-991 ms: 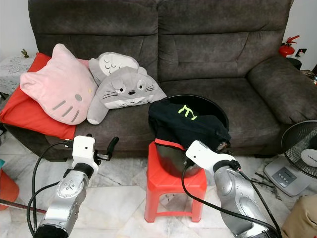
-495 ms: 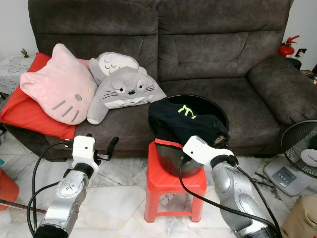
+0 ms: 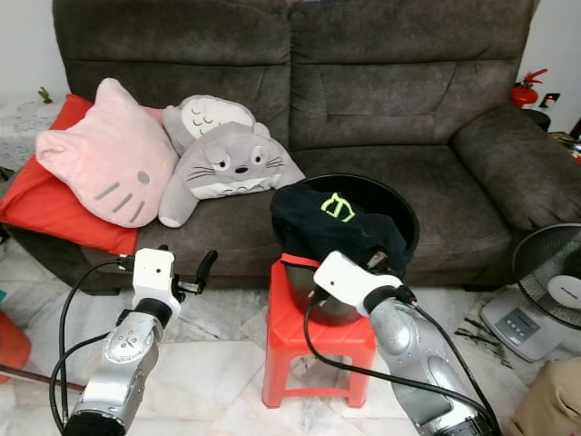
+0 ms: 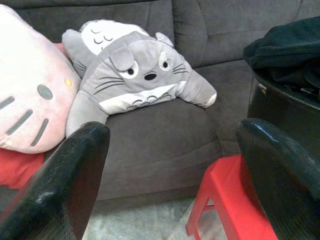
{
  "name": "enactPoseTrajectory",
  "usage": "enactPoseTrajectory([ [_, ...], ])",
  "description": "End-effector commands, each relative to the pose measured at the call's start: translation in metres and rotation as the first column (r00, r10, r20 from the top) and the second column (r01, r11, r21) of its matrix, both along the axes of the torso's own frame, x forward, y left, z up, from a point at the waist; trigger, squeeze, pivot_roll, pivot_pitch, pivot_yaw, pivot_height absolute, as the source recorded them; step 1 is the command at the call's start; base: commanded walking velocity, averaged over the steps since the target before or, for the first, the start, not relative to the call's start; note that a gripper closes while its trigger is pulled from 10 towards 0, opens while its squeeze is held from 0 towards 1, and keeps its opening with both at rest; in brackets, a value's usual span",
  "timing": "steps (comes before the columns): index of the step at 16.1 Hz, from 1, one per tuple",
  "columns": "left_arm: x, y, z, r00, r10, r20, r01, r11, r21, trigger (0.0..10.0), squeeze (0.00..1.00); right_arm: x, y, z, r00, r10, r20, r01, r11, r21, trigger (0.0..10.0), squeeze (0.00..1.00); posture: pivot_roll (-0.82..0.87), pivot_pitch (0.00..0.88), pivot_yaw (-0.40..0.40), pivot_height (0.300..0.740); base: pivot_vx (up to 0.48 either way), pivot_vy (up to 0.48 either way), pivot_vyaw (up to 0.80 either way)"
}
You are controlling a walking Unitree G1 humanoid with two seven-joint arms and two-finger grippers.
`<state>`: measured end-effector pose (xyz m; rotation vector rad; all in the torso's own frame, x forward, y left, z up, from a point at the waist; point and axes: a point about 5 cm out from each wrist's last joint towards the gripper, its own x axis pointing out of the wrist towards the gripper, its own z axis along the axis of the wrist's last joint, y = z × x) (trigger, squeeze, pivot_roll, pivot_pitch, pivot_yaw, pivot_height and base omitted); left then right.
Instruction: Hang hanger
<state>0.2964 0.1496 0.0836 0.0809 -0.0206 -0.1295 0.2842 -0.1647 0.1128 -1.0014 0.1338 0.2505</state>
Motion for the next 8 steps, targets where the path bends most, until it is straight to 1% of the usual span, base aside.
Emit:
enactPoseTrajectory([
  [1, 0.001, 0.002, -0.002, 1.0, 0.012, -0.003, -0.012, 1.0, -0.005, 10.0, 0.0, 0.001, 0.0, -0.001, 1.0, 0.012, -0.017, -0.012, 1.0, -0.021, 10.0, 0.0, -0.07, 0.0, -0.004, 0.74, 0.0, 0.0, 0.0],
  [3, 0.001, 0.002, -0.002, 1.0, 0.013, -0.002, -0.013, 1.0, -0.005, 10.0, 0.0, 0.001, -0.011, -0.002, 0.998, -0.063, -0.02, 0.062, 0.997, -0.049, 10.0, 0.0, -0.07, 0.0, -0.004, 0.74, 0.0, 0.0, 0.0],
  [4, 0.001, 0.002, -0.002, 1.0, 0.013, -0.002, -0.013, 1.0, -0.005, 10.0, 0.0, 0.002, -0.029, -0.002, 0.986, -0.167, -0.006, 0.166, 0.981, -0.104, 10.0, 0.0, -0.07, 0.0, -0.004, 0.74, 0.0, 0.0, 0.0],
  [6, 0.0, 0.002, -0.001, 1.0, 0.013, 0.0, -0.013, 1.0, -0.005, 10.0, 0.0, 0.001, -0.041, -0.002, 0.976, -0.217, -0.001, 0.215, 0.969, -0.125, 10.0, 0.0, -0.07, 0.0, -0.003, 0.74, 0.0, 0.0, 0.0],
  [8, 0.0, 0.002, -0.001, 1.0, 0.012, 0.0, -0.012, 1.0, -0.005, 10.0, 0.0, 0.001, -0.044, -0.002, 0.975, -0.224, 0.005, 0.223, 0.965, -0.135, 10.0, 0.0, -0.07, 0.0, -0.001, 0.74, 0.0, 0.0, 0.0],
])
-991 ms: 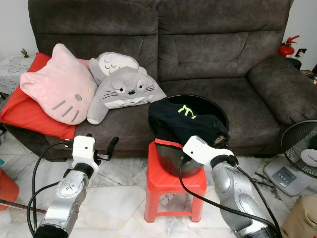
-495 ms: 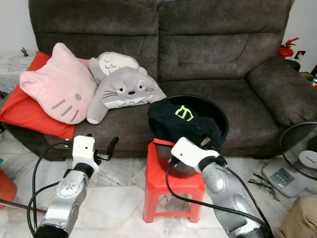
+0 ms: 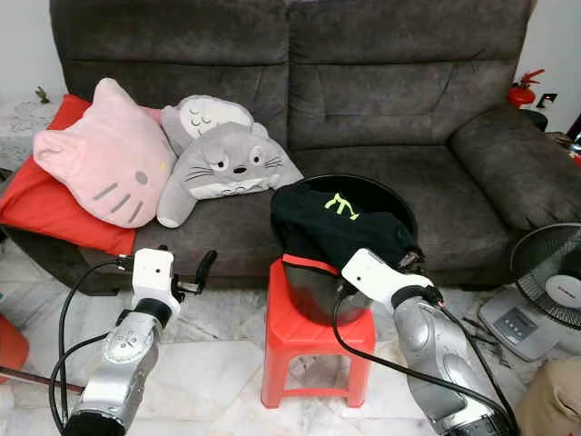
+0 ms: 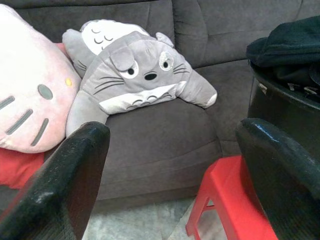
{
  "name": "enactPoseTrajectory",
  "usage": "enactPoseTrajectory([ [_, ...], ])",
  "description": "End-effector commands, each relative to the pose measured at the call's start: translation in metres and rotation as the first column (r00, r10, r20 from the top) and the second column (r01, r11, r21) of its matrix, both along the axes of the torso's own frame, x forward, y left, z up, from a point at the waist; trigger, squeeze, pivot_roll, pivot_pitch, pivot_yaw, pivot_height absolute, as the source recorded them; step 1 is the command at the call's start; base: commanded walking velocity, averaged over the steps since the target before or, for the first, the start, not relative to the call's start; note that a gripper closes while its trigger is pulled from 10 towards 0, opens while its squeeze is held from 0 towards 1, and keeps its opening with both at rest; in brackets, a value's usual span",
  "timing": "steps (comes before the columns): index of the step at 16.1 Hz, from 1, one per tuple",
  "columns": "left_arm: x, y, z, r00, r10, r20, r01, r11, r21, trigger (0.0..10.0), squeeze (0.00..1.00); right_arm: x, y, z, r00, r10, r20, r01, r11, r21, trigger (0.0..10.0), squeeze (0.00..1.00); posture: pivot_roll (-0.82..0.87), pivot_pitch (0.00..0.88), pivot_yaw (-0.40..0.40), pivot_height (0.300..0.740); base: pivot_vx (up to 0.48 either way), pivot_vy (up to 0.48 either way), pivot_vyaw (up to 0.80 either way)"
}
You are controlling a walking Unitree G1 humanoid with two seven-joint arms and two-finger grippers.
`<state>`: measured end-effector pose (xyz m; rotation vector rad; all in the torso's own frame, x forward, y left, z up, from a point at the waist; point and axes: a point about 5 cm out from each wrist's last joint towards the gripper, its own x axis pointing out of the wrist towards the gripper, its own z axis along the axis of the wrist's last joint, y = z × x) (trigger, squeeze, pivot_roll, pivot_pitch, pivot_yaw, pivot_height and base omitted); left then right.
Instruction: Hang hanger
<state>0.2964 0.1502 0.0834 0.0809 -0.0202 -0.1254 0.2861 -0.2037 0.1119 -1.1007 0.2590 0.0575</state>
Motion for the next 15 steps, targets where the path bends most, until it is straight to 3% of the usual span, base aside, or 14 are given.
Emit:
enactPoseTrajectory([
  [1, 0.0, 0.002, -0.001, 1.0, 0.008, 0.002, -0.008, 1.0, -0.005, 10.0, 0.0, -0.001, -0.005, -0.001, 1.0, -0.024, 0.001, 0.024, 1.0, -0.017, 10.0, 0.0, -0.07, 0.0, -0.002, 0.74, 0.0, 0.0, 0.0],
  [3, 0.0, 0.002, -0.001, 1.0, 0.009, 0.002, -0.009, 1.0, -0.006, 10.0, 0.0, 0.0, -0.005, -0.001, 1.0, -0.029, 0.009, 0.03, 0.999, -0.026, 10.0, 0.0, -0.07, 0.0, -0.001, 0.74, 0.0, 0.0, 0.0],
  [6, 0.0, 0.002, -0.001, 1.0, 0.014, 0.004, -0.014, 1.0, -0.005, 10.0, 0.0, 0.008, 0.01, -0.003, 0.998, 0.042, 0.041, -0.04, 0.998, -0.042, 10.0, 0.0, -0.07, 0.0, -0.003, 0.74, 0.0, 0.0, 0.0],
  [8, 0.0, 0.003, -0.001, 1.0, 0.016, 0.004, -0.016, 1.0, -0.005, 10.0, 0.0, 0.009, 0.008, -0.004, 0.999, 0.033, 0.039, -0.031, 0.998, -0.05, 10.0, 0.0, -0.07, 0.0, -0.004, 0.74, 0.0, 0.0, 0.0],
  [15, 0.002, 0.003, 0.0, 1.0, 0.02, 0.008, -0.02, 1.0, -0.006, 10.0, 0.0, 0.01, -0.027, -0.013, 0.994, -0.102, 0.043, 0.107, 0.987, -0.122, 10.0, 0.0, -0.07, 0.0, 0.001, 0.74, 0.0, 0.0, 0.0],
])
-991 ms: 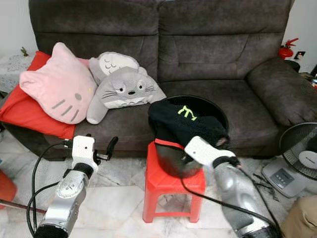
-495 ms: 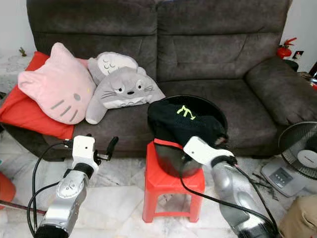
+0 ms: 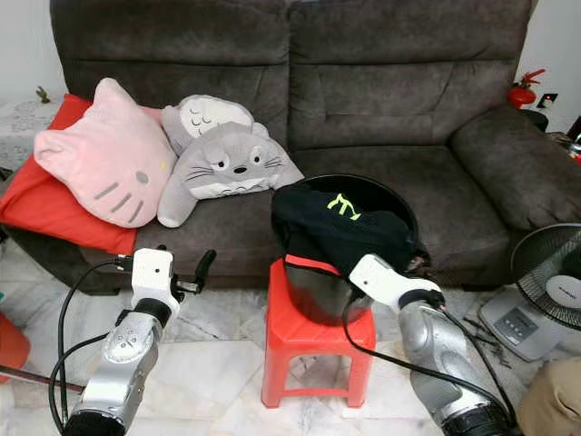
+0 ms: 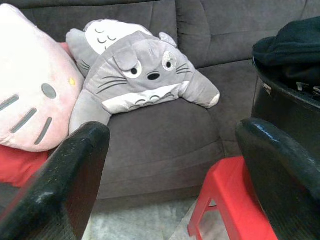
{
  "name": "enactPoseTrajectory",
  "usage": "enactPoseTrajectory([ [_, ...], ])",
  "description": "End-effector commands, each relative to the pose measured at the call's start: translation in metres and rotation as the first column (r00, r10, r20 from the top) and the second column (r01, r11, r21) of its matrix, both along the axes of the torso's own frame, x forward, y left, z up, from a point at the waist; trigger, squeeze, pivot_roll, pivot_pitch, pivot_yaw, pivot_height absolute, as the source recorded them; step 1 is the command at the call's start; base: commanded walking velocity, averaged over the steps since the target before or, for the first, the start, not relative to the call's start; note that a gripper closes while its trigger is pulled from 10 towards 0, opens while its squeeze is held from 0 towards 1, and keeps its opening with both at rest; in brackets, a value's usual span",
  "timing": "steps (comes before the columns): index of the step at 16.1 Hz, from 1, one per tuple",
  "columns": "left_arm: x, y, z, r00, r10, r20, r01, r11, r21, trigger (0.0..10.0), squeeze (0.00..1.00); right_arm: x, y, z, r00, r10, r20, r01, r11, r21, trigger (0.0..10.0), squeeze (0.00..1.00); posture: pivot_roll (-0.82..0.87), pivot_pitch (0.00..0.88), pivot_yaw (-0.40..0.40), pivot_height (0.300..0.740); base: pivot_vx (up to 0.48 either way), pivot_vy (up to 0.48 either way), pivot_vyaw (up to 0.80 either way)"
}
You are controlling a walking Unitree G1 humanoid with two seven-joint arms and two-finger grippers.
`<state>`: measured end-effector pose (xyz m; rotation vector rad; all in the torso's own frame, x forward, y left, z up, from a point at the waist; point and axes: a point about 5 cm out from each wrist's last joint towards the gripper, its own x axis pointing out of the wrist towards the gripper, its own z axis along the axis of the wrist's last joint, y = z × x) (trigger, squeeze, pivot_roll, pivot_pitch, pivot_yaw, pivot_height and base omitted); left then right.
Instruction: Hang hanger
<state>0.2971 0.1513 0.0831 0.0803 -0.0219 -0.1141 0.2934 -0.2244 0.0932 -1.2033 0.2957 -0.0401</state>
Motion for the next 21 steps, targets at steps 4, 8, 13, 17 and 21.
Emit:
enactPoseTrajectory([
  [4, 0.002, 0.003, 0.001, 1.0, 0.01, 0.008, -0.01, 1.0, -0.004, 10.0, 0.0, 0.008, 0.001, 0.011, 0.995, 0.028, 0.091, -0.027, 1.0, -0.013, 10.0, 0.0, -0.07, 0.0, 0.003, 0.74, 0.0, 0.0, 0.0],
  [8, 0.002, 0.004, 0.002, 1.0, 0.01, 0.012, -0.01, 1.0, 0.001, 10.0, 0.0, 0.012, 0.011, 0.009, 0.992, 0.097, 0.086, -0.097, 0.995, -0.002, 10.0, 0.0, -0.07, 0.0, 0.005, 0.74, 0.0, 0.0, 0.0],
  [13, 0.002, 0.003, 0.002, 1.0, 0.007, 0.013, -0.007, 1.0, 0.001, 10.0, 0.0, 0.01, -0.001, 0.002, 0.997, 0.054, 0.05, -0.054, 0.998, -0.012, 10.0, 0.0, -0.07, 0.0, 0.005, 0.74, 0.0, 0.0, 0.0],
  [17, 0.003, 0.002, 0.002, 1.0, 0.009, 0.016, -0.009, 1.0, 0.001, 10.0, 0.0, 0.017, 0.007, 0.001, 0.988, 0.143, 0.049, -0.143, 0.99, -0.017, 10.0, 0.0, -0.06, 0.0, 0.002, 0.74, 0.0, 0.0, 0.0],
  [21, 0.003, 0.003, 0.003, 1.0, 0.013, 0.019, -0.013, 1.0, 0.002, 10.0, 0.0, 0.021, 0.004, 0.0, 0.988, 0.149, 0.046, -0.148, 0.989, -0.029, 10.0, 0.0, -0.06, 0.0, 0.002, 0.74, 0.0, 0.0, 0.0],
])
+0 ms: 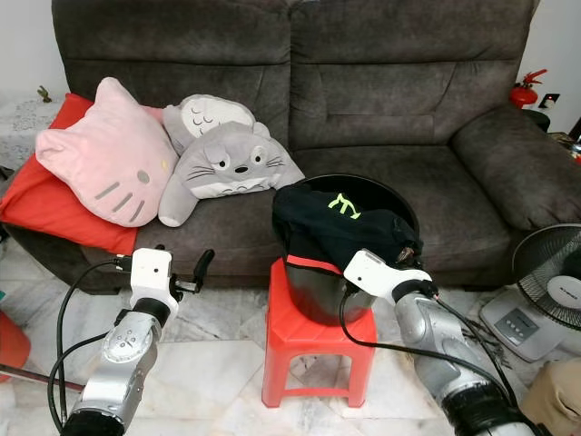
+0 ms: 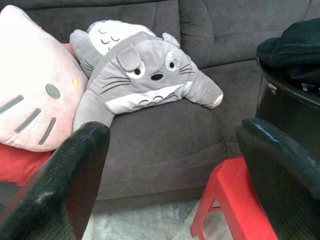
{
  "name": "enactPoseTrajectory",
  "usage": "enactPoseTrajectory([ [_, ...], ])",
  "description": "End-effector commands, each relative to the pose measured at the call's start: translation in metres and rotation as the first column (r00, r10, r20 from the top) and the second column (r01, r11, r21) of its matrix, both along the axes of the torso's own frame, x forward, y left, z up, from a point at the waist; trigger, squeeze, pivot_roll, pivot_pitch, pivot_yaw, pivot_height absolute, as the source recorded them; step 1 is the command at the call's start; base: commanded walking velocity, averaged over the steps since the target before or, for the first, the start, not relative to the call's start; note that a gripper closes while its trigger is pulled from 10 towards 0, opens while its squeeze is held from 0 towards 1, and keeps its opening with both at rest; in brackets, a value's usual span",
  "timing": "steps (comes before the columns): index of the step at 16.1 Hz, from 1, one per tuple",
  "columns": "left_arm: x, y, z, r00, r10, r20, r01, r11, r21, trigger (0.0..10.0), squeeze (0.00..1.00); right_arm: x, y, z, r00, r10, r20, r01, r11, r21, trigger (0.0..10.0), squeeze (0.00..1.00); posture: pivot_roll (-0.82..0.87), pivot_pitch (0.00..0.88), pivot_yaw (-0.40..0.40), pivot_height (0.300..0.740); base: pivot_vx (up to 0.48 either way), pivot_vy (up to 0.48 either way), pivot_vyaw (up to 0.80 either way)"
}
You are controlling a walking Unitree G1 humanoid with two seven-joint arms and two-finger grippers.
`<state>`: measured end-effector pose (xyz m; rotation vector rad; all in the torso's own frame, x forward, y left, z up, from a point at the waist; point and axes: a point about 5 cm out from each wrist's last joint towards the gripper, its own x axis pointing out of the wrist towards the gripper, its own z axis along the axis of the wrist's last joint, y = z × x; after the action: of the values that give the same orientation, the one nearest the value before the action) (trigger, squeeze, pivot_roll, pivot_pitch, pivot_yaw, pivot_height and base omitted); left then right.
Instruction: Hang hanger
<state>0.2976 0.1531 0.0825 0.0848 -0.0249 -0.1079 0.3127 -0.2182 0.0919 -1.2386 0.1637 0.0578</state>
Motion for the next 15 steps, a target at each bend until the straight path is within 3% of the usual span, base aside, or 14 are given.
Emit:
enactPoseTrajectory([
  [1, 0.0026, 0.001, 0.0033, 1.0, 0.007, 0.016, -0.007, 1.0, -0.003, 10.0, 0.0, 0.002, -0.0048, 0.0012, 1.0, -0.019, 0.0, 0.019, 1.0, -0.006, 10.0, 0.0, -0.06, 0.0, 0.003, 0.74, 0.0, 0.0, 0.0],
  [2, 0.0026, 0.001, 0.0032, 1.0, 0.006, 0.016, -0.006, 1.0, -0.003, 10.0, 0.0, 0.002, -0.0067, -0.0001, 1.0, -0.029, -0.012, 0.029, 1.0, 0.005, 2.4, 0.0, -0.06, 0.0, 0.003, 0.74, 0.0, 0.0, 0.0],
  [3, 0.0029, 0.0011, 0.0033, 1.0, 0.006, 0.015, -0.006, 1.0, -0.002, 10.0, 0.0, 0.0021, -0.0067, -0.0016, 0.999, -0.022, -0.027, 0.022, 1.0, 0.009, 0.0, 0.0, -0.06, 0.0, 0.004, 0.74, 0.0, 0.0, 0.0],
  [15, 0.004, 0.0008, 0.0036, 1.0, 0.001, 0.017, -0.001, 1.0, 0.008, 10.0, 0.0, 0.0034, -0.0061, -0.0001, 1.0, -0.022, 0.006, 0.022, 0.999, 0.027, 0.0, 0.0, -0.06, 0.0, 0.009, 0.74, 0.0, 0.0, 0.0],
])
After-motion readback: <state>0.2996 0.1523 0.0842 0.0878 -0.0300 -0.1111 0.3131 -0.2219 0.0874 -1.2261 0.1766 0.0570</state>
